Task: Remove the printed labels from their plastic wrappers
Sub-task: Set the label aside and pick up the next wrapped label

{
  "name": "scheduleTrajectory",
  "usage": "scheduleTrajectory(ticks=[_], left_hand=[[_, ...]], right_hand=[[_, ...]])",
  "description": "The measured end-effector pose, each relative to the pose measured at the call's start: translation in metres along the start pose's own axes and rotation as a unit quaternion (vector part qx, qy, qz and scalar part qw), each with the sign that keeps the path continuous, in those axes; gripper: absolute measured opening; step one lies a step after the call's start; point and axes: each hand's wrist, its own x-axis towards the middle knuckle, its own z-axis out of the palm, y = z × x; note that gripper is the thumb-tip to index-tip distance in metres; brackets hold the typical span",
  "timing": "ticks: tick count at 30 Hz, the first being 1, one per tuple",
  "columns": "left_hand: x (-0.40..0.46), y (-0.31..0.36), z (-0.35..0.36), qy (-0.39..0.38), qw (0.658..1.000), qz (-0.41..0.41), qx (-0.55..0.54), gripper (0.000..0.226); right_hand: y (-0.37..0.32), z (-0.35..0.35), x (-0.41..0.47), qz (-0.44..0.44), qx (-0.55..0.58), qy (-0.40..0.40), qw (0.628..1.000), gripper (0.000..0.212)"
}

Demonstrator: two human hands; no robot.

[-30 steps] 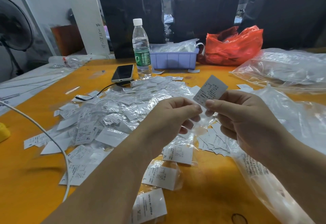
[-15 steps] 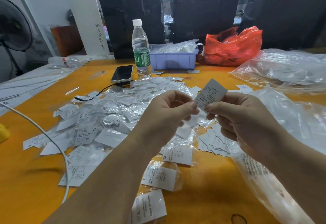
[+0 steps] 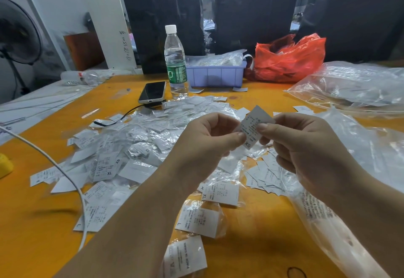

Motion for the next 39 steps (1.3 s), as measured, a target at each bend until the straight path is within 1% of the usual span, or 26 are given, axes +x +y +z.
scheduleTrajectory(ticks=[3,5,8,10,12,17,20,23,25,26,29,31,34,36,39], left_hand=[[-0.0002,0.0001,0.0003,0.009,1.0,0.003,-0.009,0.01],[0.0004,0.0004,-0.0003,0.015,1.0,0.006,-0.015,0.011],[0.0007,0.0,-0.0011,0.009,1.0,0.002,-0.01,0.012],[0.0001,-0.0011,-0.0012,0.005,1.0,0.0,-0.011,0.014],[-0.0006,-0.0015,-0.001,0.002,1.0,-0.002,-0.017,0.017],[0.0006,0.0002,-0.0007,0.006,1.0,-0.002,-0.027,0.018],[-0.0004,-0.0002,0.0002,0.017,0.999,-0.005,-0.027,0.022],[-0.0006,-0.0005,0.0005,0.024,0.999,-0.005,-0.023,0.032],[-0.0003,0.0,0.0001,0.028,0.999,-0.009,-0.034,0.04],[0.0002,0.0002,-0.0007,0.028,0.998,-0.014,-0.052,0.041],[0.0015,0.0011,-0.0027,0.01,0.991,-0.035,-0.125,0.03],[0.0019,0.0004,-0.0022,0.006,0.99,-0.039,-0.137,0.029],[0.0018,-0.0017,0.0012,0.012,0.989,-0.034,-0.144,0.032],[0.0018,-0.0024,0.0036,0.021,0.985,-0.031,-0.169,0.034],[0.0029,-0.0036,0.0068,0.045,0.974,-0.038,-0.217,0.045]], right_hand=[[0.0006,0.0044,-0.0035,0.004,-0.019,-0.023,1.0,0.013],[-0.0003,0.0057,-0.0042,0.006,-0.012,-0.031,0.999,0.015],[-0.0003,0.0023,-0.0016,-0.004,0.011,0.005,1.0,0.016],[0.0004,0.0016,-0.0012,-0.027,-0.019,0.013,0.999,0.014],[0.0012,0.0041,-0.0027,-0.052,-0.057,-0.005,0.997,0.012],[0.0014,0.0045,-0.0043,-0.085,-0.102,-0.002,0.991,0.011],[0.0006,0.0046,-0.0048,-0.064,-0.084,-0.03,0.994,0.011],[0.0004,0.0051,-0.0048,-0.039,-0.069,-0.04,0.996,0.006],[0.0011,0.0044,-0.0043,-0.026,-0.056,-0.027,0.998,0.005],[0.0012,0.0043,-0.0039,-0.019,-0.044,-0.015,0.999,0.005],[0.0014,0.004,-0.0029,0.004,-0.007,0.023,1.0,0.008],[0.0017,0.0042,-0.0022,0.015,0.012,0.044,0.999,0.01],[0.0023,0.0062,-0.0032,0.001,0.031,0.055,0.998,0.006],[0.0027,0.0071,-0.0041,-0.018,0.04,0.058,0.997,0.008],[0.004,0.0065,-0.0051,-0.033,0.037,0.069,0.996,0.01]])
